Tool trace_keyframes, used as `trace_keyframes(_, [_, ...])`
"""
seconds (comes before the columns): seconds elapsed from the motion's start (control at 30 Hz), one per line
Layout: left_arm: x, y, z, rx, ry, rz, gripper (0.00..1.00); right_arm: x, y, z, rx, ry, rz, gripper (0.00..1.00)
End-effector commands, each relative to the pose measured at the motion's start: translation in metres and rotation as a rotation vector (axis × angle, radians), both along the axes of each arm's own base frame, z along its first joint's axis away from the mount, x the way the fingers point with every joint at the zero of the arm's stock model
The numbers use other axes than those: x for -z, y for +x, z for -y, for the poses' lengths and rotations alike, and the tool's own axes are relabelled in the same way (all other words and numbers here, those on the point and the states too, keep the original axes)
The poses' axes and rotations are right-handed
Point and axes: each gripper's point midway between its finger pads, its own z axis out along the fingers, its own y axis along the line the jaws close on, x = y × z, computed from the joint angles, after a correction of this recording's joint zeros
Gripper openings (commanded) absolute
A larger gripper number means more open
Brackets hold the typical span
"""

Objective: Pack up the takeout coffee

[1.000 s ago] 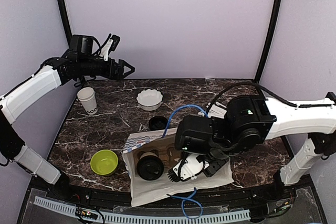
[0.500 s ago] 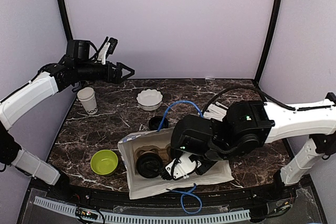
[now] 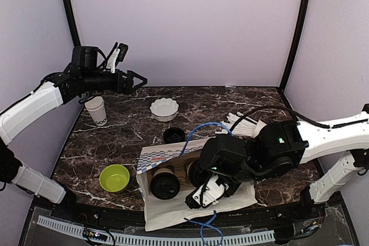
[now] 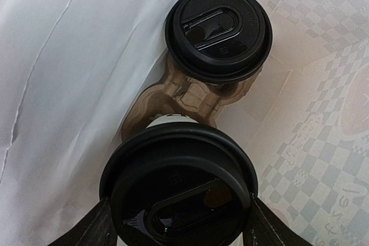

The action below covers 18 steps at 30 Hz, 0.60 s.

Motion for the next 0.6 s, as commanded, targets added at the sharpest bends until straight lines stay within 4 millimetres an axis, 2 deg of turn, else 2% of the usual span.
trace_keyframes(0.0, [-0.016,-0.010,0.001,0.022,-0.039,0.039,0.96,-0.004,0.002,-0.012,-0.029,0.047,0.041,0.51])
trace_keyframes(0.2, [-0.015,-0.009,0.001,0.022,-0.037,0.038,0.96,0.001,0.008,-0.012,-0.007,0.046,0.060,0.51])
trace_keyframes(0.57, [-0.014,-0.010,-0.001,0.015,-0.029,0.044,0.96,0.013,0.003,-0.006,-0.041,-0.021,0.031,0.52])
